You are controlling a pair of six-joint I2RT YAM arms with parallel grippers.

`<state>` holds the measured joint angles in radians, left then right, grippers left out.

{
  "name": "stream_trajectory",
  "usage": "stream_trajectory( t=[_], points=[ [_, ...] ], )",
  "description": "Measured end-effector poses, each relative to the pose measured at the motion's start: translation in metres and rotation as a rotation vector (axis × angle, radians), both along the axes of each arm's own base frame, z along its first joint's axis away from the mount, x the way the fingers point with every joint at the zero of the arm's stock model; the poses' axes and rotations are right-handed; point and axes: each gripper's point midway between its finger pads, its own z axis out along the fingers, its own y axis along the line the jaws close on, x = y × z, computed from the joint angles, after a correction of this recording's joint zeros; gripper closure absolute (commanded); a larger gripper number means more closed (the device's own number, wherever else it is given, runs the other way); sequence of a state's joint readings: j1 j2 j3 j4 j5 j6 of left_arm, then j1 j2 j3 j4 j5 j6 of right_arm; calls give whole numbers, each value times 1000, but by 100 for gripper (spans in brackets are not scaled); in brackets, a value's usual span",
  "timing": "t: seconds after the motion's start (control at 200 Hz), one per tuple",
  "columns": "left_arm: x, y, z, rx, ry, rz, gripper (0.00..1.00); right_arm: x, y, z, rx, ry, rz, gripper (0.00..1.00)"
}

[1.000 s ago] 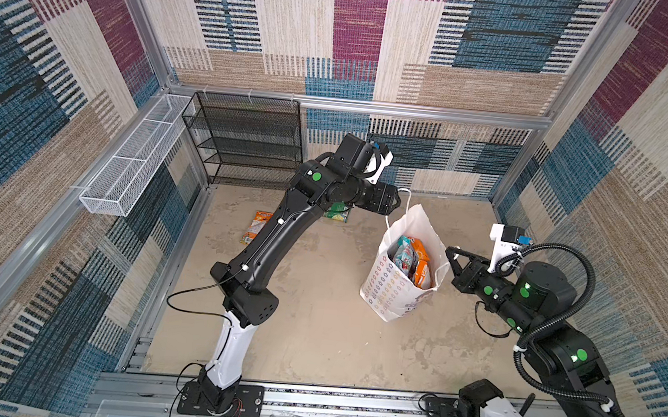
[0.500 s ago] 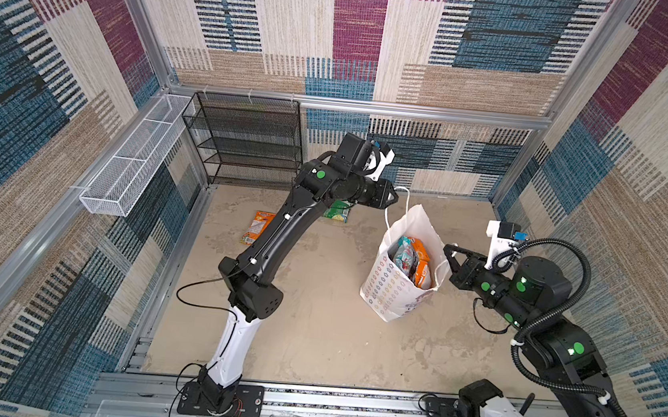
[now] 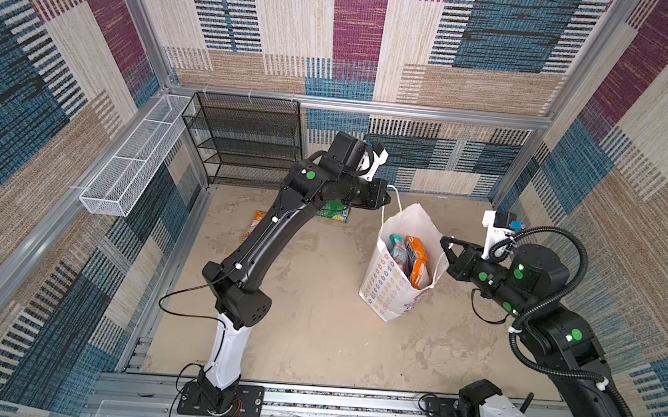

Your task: Place the snacks into the paper bag

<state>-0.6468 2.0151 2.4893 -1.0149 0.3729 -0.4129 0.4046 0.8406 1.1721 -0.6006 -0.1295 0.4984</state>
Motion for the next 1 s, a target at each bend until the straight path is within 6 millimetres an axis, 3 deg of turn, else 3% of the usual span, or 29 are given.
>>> stream_trajectory(
  t=[0.16,0.26,0.341,0.536,0.691,0.731,0.836,0.896,0.962,0.997],
  points=[
    [-20,32,13,39,-28,71,100,16,15,14,4,14,41,100],
    [-31,44,16,47,-32,89,100,23,23,33,21,-9,69,100],
    [-39,50,14,49,-29,95,100,27,30,38,29,-8,99,100],
    [-63,71,-10,70,1,119,100,31,41,14,48,47,139,100],
    [-79,84,-24,57,1,131,94,28,42,-6,72,60,147,100],
    [-81,85,-25,51,-4,131,85,27,42,-5,80,48,150,100],
    [-83,87,-30,43,-5,135,36,27,43,-5,90,38,155,100],
    [-86,89,-32,40,-7,134,15,27,43,-4,95,38,154,100],
    [-92,95,-29,29,-14,136,0,26,43,-3,97,34,153,100],
    [-97,98,-25,20,-23,135,1,25,42,-2,98,31,153,100]
  ],
)
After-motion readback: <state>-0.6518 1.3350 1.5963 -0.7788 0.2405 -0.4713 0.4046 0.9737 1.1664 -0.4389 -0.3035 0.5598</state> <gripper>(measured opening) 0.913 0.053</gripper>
